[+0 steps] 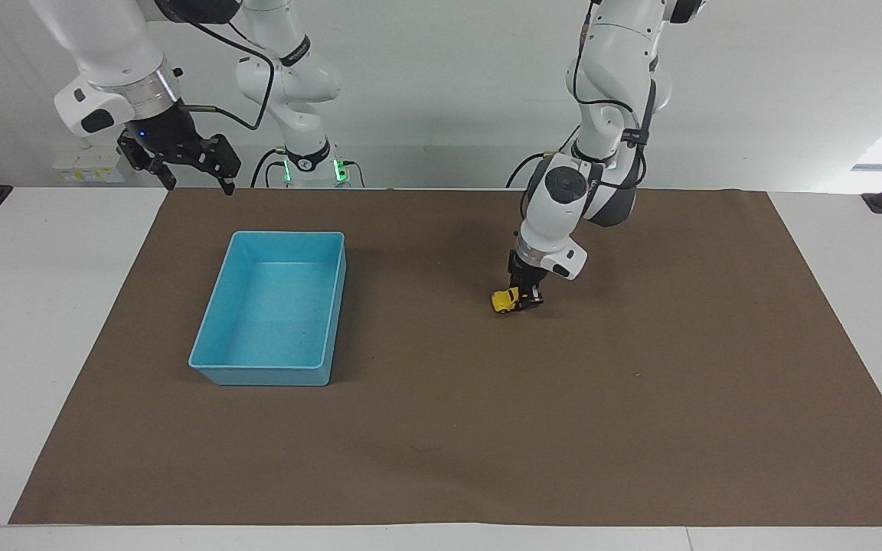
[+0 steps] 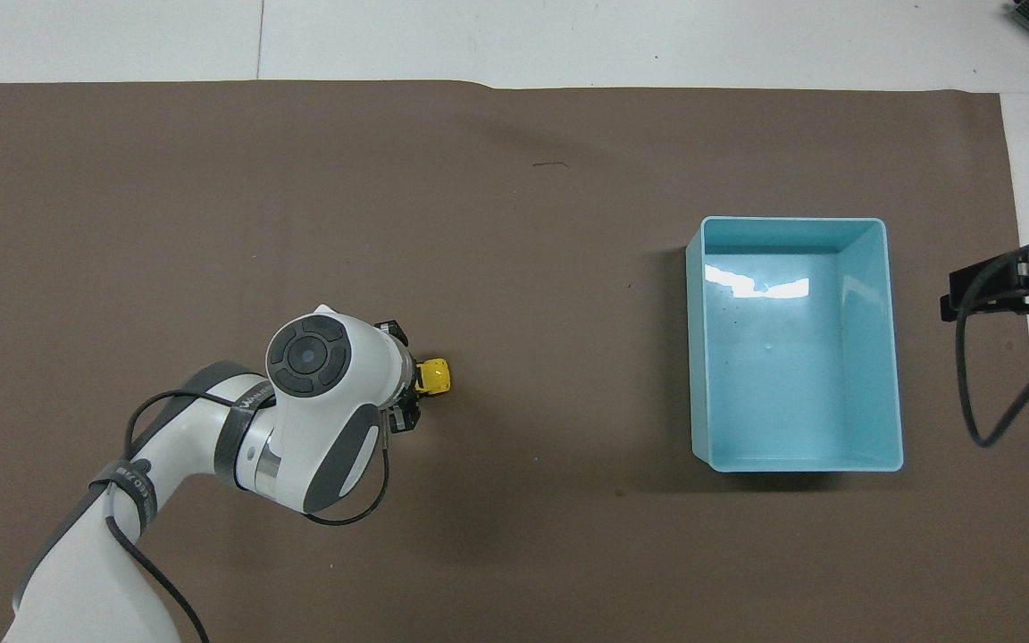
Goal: Wind up and store yellow beetle car
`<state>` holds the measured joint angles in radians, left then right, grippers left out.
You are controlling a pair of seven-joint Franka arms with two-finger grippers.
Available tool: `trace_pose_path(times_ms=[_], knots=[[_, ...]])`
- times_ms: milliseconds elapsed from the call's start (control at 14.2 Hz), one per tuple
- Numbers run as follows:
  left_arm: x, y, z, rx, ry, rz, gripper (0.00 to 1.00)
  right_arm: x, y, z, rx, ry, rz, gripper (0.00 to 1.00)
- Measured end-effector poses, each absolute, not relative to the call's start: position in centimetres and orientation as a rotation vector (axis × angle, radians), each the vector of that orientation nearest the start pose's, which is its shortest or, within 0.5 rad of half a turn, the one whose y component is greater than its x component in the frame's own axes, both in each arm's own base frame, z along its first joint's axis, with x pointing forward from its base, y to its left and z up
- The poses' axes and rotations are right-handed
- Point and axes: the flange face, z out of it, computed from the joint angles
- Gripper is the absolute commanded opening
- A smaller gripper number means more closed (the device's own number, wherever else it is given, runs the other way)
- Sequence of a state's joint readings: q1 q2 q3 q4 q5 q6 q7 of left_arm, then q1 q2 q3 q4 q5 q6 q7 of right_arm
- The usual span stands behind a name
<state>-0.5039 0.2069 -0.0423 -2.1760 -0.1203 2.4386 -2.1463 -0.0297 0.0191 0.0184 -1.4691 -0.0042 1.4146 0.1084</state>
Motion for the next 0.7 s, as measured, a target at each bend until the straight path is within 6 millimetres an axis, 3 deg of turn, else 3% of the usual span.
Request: trace_pose_path(times_ms=[352, 703], knots=[[48.3, -27.2, 30.1, 2.113, 2.227, -0.107, 0.03, 54.4, -0.7, 64.8, -3.141, 0.189, 0.115, 1.0], [49.0, -22.0, 30.1, 2.122, 2.23, -0.113, 0.04, 54.4, -0.7, 64.8, -3.141, 0.189, 0.115, 1.0]])
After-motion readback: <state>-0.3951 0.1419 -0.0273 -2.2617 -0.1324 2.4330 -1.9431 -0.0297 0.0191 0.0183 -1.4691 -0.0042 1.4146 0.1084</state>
